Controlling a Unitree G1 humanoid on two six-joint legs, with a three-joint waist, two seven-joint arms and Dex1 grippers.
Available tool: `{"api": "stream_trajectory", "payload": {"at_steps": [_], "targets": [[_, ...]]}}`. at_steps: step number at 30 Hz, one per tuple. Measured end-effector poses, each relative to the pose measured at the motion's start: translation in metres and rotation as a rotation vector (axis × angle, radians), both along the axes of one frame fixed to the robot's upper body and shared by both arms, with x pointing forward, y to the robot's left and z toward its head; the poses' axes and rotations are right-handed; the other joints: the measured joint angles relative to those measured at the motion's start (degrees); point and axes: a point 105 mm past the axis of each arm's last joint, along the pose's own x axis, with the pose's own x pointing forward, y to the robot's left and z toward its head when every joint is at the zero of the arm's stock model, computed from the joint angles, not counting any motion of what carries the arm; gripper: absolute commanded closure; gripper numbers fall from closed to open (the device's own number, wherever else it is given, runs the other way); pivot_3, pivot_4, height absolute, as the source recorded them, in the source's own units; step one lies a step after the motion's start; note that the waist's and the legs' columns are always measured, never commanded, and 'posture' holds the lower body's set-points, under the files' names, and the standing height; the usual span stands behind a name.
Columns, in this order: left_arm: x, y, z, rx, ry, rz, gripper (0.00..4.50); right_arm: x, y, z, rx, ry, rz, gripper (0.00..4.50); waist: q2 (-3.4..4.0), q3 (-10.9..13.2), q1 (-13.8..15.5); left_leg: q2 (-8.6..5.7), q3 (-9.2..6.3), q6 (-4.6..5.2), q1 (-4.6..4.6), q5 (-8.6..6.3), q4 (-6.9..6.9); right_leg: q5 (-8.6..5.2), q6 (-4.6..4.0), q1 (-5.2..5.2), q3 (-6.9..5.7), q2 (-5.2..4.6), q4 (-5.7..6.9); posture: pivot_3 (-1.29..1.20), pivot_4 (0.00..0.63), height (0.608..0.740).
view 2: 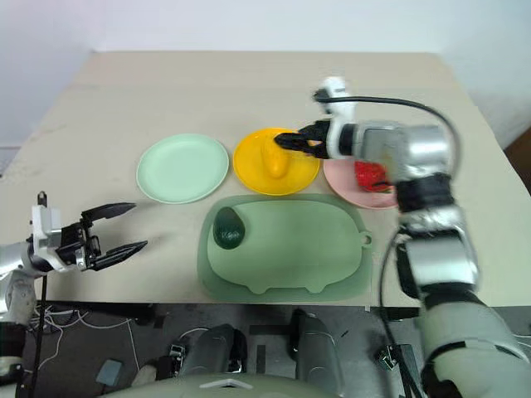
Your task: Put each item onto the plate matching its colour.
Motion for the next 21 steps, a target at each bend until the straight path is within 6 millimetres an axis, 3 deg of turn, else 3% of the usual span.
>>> {"api": "stream_trajectory", "payload": {"at_steps": [4, 12, 16, 21], "targets": [[0.004, -0.005, 0.005, -0.001, -0.016, -0.023, 0.0, -0.03, -0.031, -0.001, -0.02, -0.049, 0.042, 0.02, 0.0, 0.0, -0.5, -0.02, 0.14, 0.19, 0.08, -0.1, 0.02, 0.02, 0.04, 0.01, 0.03, 0.03, 0.01, 0.0, 0.15, 0.733], [0.017, -0.017, 0.017, 0.004, -0.034, -0.116, 0.0, -0.103, -0.116, -0.029, -0.196, -0.165, 0.172, 0.02, -0.01, 0.0, 0.0, -0.02, 0.15, 0.1, 0.35, -0.05, 0.07, 0.01, 0.02, 0.2, 0.09, 0.09, -0.01, 0.0, 0.15, 0.733], [0.019, -0.019, 0.018, 0.018, -0.026, -0.148, 0.0, -0.116, -0.141, -0.031, -0.265, -0.207, 0.197, 0.02, -0.02, 0.0, -0.5, 0.01, 0.28, 0.1, 0.92, -0.05, -0.07, 0.0, 0.01, 0.56, 0.19, 0.12, -0.05, 0.0, 0.15, 0.733], [0.026, -0.028, 0.017, 0.0, 0.051, -0.129, 0.0, -0.114, -0.153, -0.033, -0.3, -0.214, 0.158, 0.02, -0.01, 0.0, -0.7, 0.03, 0.16, 0.1, 1.03, -0.05, -0.1, -0.02, 0.0, 0.67, 0.21, 0.1, -0.05, 0.0, 0.15, 0.733]]}}
